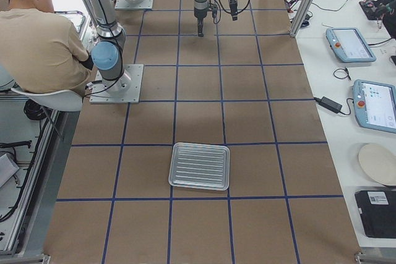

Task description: Place bearing gear from tray to pile

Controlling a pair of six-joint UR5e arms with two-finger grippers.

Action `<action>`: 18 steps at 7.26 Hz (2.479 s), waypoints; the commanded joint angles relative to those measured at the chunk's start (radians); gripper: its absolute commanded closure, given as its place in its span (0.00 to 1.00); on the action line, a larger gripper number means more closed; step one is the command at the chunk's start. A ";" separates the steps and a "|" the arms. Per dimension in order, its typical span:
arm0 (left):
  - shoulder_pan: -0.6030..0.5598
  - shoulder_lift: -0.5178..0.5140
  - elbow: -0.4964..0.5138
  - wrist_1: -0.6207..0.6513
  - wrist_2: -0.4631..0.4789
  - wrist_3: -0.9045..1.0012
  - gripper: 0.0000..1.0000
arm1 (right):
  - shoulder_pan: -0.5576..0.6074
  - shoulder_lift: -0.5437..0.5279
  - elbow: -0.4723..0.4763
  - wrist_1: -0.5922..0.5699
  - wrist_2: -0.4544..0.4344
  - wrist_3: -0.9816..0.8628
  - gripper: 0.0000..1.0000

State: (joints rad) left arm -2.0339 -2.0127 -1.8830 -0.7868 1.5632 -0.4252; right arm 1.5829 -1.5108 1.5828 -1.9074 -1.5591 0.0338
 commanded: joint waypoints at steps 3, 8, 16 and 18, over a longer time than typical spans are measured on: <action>0.000 -0.029 0.001 0.012 -0.003 -0.033 0.57 | 0.002 -0.028 0.005 0.123 0.007 -0.006 0.00; 0.018 -0.002 -0.004 0.006 0.001 -0.077 1.00 | 0.003 -0.028 0.005 0.185 0.013 -0.003 0.00; 0.870 0.267 -0.045 -0.259 0.001 1.051 1.00 | 0.002 -0.028 0.000 0.185 0.005 -0.003 0.00; 1.077 0.221 -0.053 -0.183 0.003 1.236 1.00 | 0.002 -0.026 0.002 0.183 0.001 -0.005 0.00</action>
State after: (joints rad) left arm -1.0785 -1.7704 -1.9267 -1.0207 1.5659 0.7007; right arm 1.5854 -1.5377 1.5842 -1.7237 -1.5553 0.0297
